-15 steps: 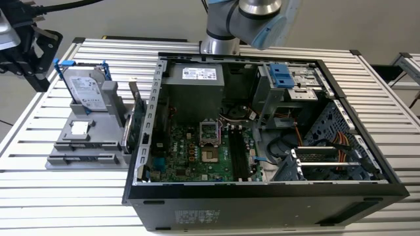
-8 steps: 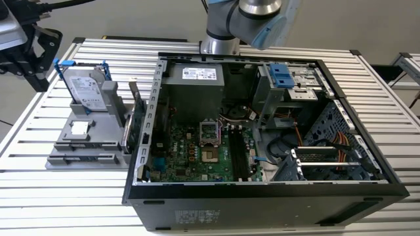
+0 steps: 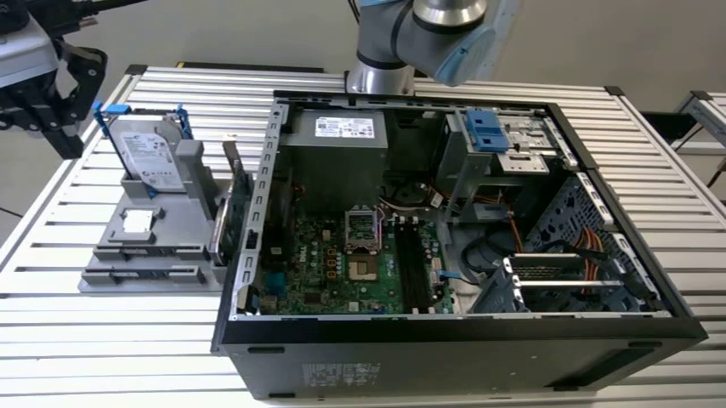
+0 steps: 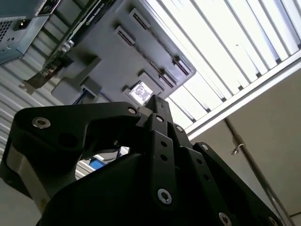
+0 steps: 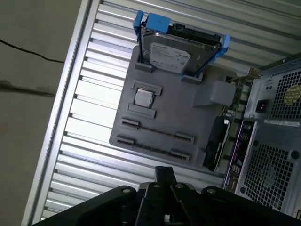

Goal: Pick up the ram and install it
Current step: 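Pick up the ram and move it above insertion slot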

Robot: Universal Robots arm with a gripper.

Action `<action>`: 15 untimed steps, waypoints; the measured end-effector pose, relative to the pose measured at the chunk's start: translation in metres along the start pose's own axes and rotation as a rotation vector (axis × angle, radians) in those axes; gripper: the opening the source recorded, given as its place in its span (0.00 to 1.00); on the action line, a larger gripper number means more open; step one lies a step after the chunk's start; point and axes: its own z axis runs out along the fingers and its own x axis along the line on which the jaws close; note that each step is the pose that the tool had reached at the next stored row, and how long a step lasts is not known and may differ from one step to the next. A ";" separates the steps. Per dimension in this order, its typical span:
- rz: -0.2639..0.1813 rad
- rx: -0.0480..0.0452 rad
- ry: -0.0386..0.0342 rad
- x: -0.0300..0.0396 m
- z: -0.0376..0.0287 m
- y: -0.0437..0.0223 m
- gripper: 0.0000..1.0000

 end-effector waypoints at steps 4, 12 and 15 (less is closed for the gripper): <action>-0.045 -0.0008 0.0021 0.0000 0.0000 0.0000 0.00; -0.140 -0.0027 0.0068 0.0000 0.0000 0.0000 0.00; -0.181 -0.0034 0.0088 0.0000 0.0000 0.0000 0.00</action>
